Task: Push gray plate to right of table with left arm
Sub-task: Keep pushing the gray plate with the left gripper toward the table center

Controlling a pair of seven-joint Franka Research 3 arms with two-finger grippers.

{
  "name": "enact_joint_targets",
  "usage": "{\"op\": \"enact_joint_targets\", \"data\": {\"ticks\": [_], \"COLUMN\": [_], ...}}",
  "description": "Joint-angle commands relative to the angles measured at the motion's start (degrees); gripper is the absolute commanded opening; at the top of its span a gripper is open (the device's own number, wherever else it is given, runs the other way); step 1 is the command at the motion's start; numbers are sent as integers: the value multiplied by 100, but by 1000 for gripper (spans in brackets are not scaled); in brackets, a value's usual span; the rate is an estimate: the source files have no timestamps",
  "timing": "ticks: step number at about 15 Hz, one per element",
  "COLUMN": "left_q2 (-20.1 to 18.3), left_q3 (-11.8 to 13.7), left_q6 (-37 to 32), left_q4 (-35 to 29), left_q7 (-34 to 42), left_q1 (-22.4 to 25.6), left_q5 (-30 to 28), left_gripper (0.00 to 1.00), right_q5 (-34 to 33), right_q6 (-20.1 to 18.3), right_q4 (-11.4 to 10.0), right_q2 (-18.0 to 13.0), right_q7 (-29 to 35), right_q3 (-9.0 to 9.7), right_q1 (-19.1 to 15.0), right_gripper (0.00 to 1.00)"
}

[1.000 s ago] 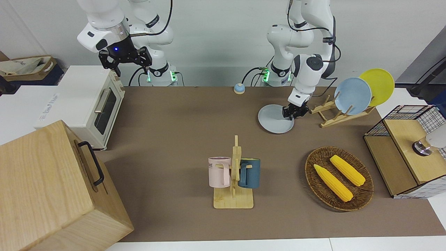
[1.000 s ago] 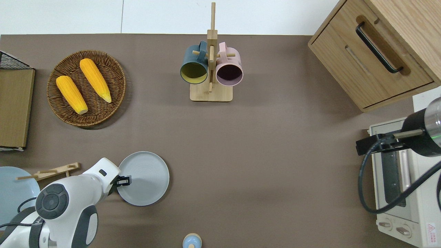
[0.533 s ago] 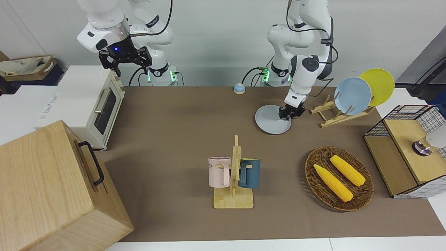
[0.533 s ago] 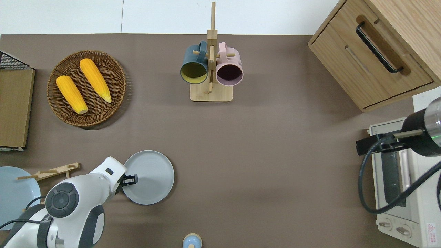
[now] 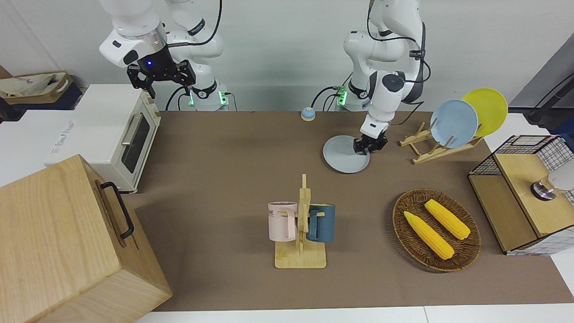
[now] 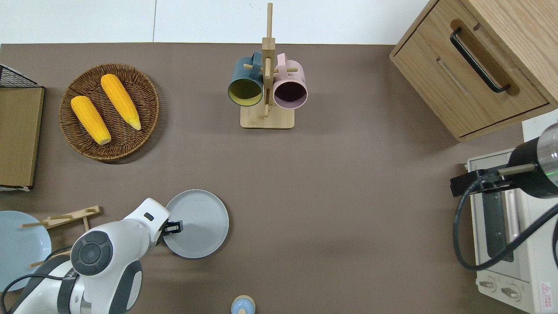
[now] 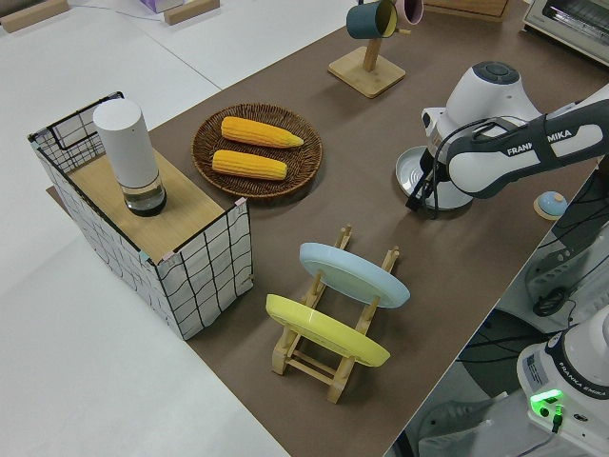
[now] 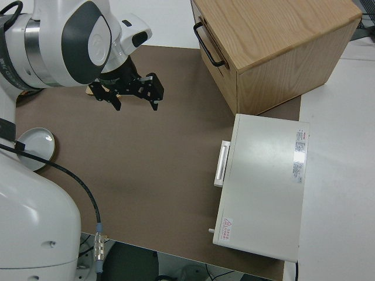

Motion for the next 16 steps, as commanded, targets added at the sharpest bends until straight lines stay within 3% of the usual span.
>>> {"op": "enact_joint_targets", "data": {"ticks": [1,3,6,16], "left_q2": [597,783,801,924], "left_q3": [-24,-59,-147,-990], "left_q6": [318,687,680,654], "left_q4": [143,144,188,486], "left_q7": [-369,-834,-914,-1845], "left_q1": [-369,-493,-528,-528], "left_q5": [2,2,10,2], "left_gripper": [0,0,0,0], "right_q5": [25,25,25,25], "right_q6": [-89,-89,-89,-89], "right_q4": [53,53,53,53], "right_q2": [-14,-14,-14,-14], "right_q7": [66,75,75,75], "right_q3": [92,92,92,92], "right_q1": [-115,-107,-107,-115], "right_gripper": [983,983,983,983]}}
